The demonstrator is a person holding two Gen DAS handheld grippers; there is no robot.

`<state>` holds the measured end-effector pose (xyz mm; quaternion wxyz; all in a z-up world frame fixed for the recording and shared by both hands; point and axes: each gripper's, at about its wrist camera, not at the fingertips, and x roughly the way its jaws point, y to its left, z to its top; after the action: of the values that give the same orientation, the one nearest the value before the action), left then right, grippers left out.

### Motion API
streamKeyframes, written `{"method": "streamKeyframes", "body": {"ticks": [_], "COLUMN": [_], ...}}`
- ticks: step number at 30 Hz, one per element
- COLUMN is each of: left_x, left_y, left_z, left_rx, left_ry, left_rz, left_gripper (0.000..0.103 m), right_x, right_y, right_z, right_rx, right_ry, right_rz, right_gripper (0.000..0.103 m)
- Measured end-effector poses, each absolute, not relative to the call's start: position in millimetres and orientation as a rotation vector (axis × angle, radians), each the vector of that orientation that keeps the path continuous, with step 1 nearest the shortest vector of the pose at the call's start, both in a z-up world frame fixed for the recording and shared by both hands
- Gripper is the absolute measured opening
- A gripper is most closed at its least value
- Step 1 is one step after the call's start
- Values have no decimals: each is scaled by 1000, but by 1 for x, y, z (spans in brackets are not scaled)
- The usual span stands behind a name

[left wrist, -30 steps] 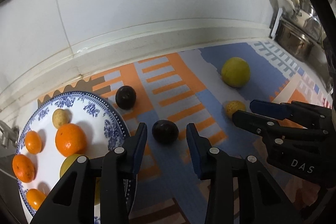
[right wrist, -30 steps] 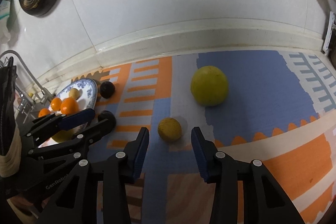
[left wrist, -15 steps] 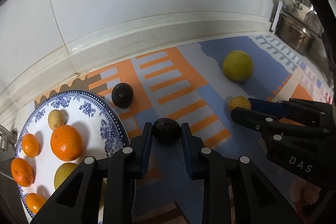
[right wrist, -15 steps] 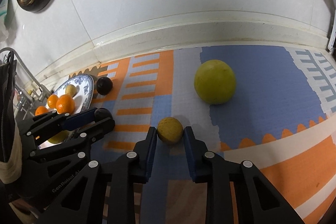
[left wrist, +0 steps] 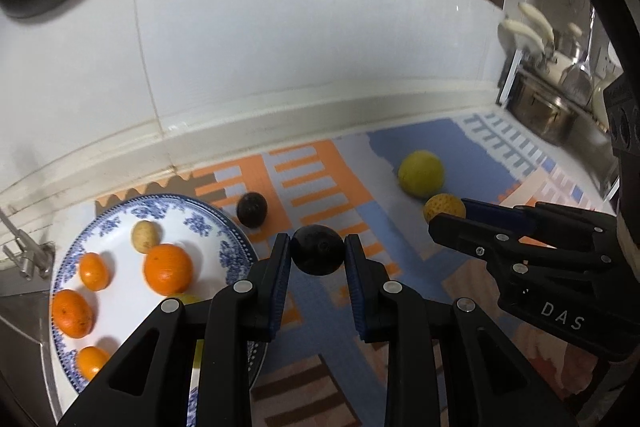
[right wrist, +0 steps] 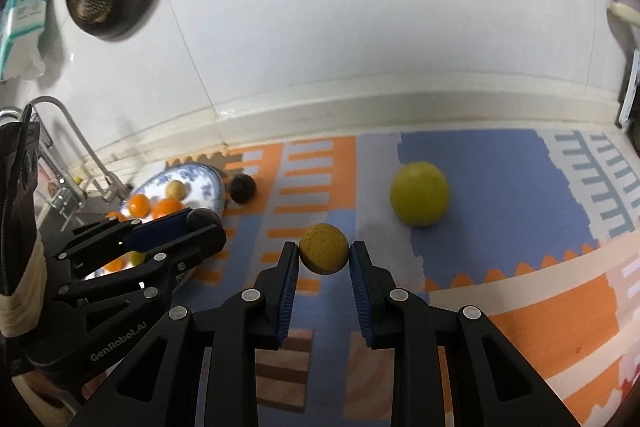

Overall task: Organize fruits
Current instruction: 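Carry the plum and small yellow fruit onto the plate and open both grippers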

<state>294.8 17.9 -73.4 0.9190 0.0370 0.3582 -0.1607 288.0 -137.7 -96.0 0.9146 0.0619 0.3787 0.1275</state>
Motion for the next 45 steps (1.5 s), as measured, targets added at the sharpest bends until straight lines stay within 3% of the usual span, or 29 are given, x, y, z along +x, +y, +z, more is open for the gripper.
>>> {"method": "streamKeyframes", "body": {"ticks": [25,45], "left_x": [227,223], "left_y": [87,150], "left_z": [-12,-27], "left_rx": [-25,-24], "left_ry": [567,592], "left_rz": [-200,-52], "left_gripper": [27,27], "right_x": [237,256], "right_y": [-79,-6], "right_z": [-17,-26], "right_rx": [12,-52], "right_ry": [605,626], "right_rz": [398,579], "right_gripper": [28,28]}}
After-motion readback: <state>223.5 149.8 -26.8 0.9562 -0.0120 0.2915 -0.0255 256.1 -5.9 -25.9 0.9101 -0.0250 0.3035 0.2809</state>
